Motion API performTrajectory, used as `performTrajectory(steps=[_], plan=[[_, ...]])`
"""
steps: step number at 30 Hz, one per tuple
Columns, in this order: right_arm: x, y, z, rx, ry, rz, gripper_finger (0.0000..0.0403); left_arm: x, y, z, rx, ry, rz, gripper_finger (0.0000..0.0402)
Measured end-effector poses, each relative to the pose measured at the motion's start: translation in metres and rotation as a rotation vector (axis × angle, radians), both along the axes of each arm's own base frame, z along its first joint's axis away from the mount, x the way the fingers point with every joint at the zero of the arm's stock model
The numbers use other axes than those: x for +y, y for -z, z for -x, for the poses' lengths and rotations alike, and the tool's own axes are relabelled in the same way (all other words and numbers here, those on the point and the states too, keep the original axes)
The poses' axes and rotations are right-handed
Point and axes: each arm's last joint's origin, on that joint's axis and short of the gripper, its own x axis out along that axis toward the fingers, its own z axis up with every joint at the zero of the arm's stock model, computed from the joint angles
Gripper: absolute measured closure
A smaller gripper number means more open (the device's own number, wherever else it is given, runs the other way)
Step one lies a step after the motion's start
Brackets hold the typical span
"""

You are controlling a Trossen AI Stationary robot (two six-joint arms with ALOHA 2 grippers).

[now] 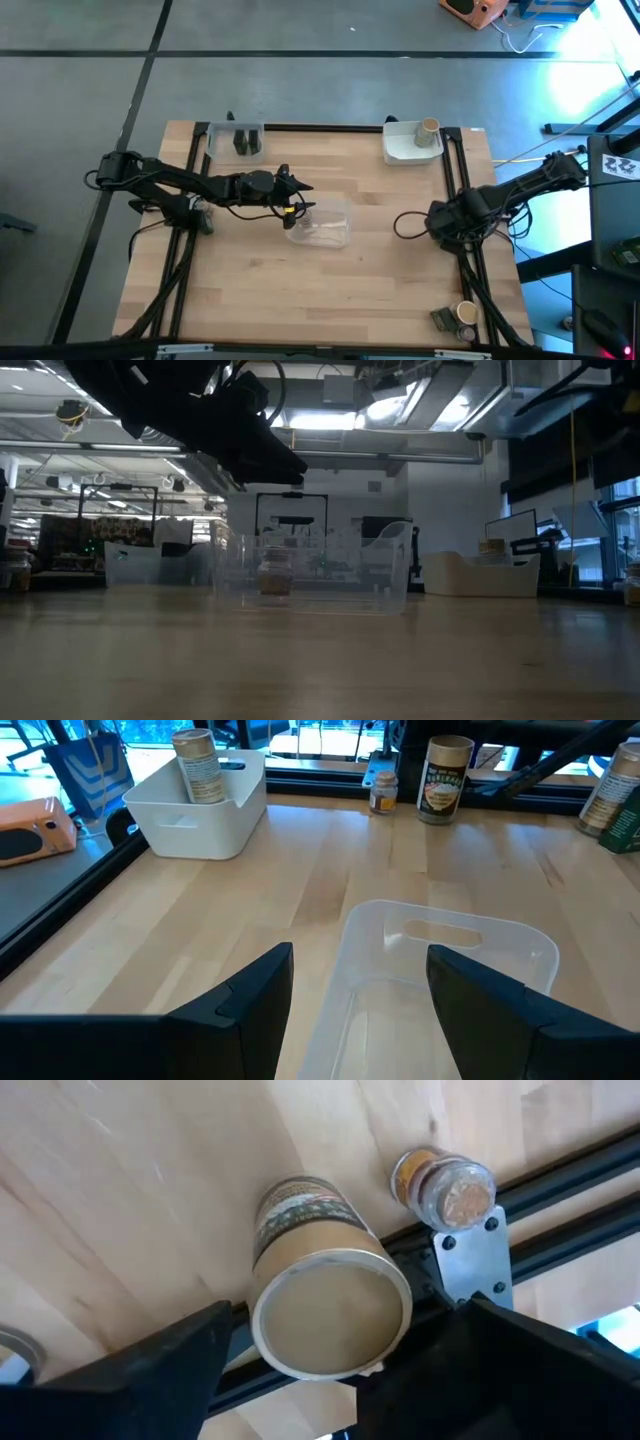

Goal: Sort spices by type
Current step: Put the gold seasoning bottle into the white bin

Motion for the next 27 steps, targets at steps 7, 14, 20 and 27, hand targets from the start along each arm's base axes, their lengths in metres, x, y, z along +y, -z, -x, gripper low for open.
performTrajectory(steps=[7,14,20,27], plan=[[0.003,0.007,-0.005,-0.001,-0.042,-0.025,0.0007,0.0,0.0,0.0,0.0,0.0,0.0,0.0188],[0.004,0.009,-0.008,0.008,-0.037,-0.036,0.0006,0.0,0.0,0.0,0.0,0.001,0.0,0.0188],[0.006,0.01,-0.011,-0.024,-0.036,-0.054,0.0006,0.0,0.0,0.0,-0.001,-0.001,0.005,0.0188],[0.006,0.01,-0.012,-0.028,-0.047,-0.058,0.0006,0.0,0.0,0.0,-0.004,-0.007,0.02,0.0188]])
